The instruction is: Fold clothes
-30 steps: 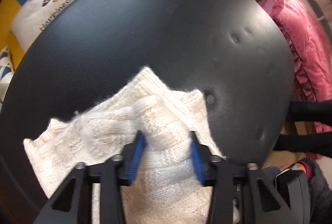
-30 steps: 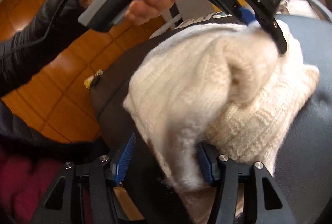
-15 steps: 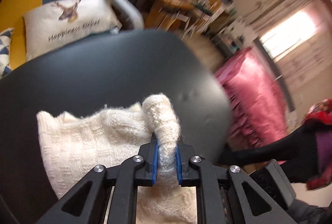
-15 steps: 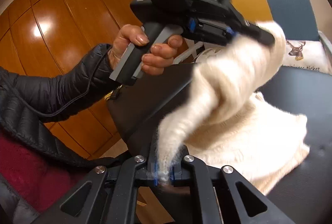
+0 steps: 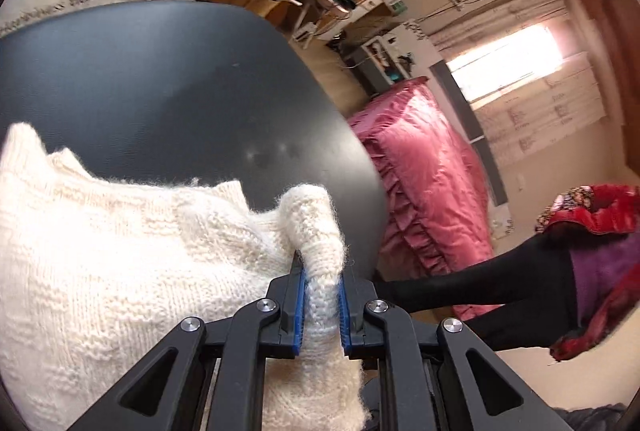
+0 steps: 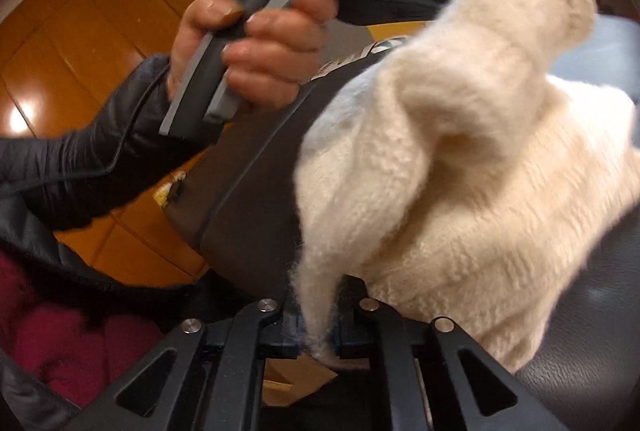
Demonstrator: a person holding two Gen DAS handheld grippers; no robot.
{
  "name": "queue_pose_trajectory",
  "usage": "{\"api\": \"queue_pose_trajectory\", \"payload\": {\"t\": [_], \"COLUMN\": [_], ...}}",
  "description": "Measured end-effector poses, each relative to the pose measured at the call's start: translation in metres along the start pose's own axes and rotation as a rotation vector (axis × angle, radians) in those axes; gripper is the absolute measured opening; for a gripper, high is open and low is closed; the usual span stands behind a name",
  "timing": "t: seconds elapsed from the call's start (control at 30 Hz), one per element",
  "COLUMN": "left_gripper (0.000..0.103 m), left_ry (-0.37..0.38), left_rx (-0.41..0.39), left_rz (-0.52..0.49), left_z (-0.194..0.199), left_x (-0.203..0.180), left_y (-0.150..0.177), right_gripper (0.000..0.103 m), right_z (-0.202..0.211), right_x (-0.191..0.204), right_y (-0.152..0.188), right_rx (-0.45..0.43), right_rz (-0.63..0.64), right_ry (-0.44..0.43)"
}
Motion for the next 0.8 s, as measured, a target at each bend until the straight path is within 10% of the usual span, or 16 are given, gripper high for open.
{"api": "queue_pose_trajectory", "payload": {"t": [0.3, 0.5, 0.8], "left_gripper": [0.013, 0.013, 0.013], "left_ry": [0.109, 0.123, 0.087], "left_rx": [0.064, 0.061, 0.067], "left_rz": [0.013, 0.005, -0.025], "left_z": [-0.052, -0.052, -0.071], "left_x": [-0.020, -0.023, -0.032], "left_y": [0.013, 0.009, 0.014], "right_gripper": [0.031, 0.033, 0.031], "right_z": [0.066, 0.117, 0.075], "right_x": [-0.032, -0.075, -0.099], "right_y": [0.021, 0.013, -0.013], "right_rx": [-0.106, -0.285, -0.186], "right_rz": [-0.154, -0.181, -0.088], "right_ry": [0.000, 0.301, 0.422]}}
Point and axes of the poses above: each gripper's, at about its wrist camera, not at the fingertips, and z roughly against the way its jaws point, x to its left, y to its underside, the point moved 5 cm from there along -z, roughly the way its jaws point, and after that the axes turned 14 degrees about -z, right-handed, at the moved point
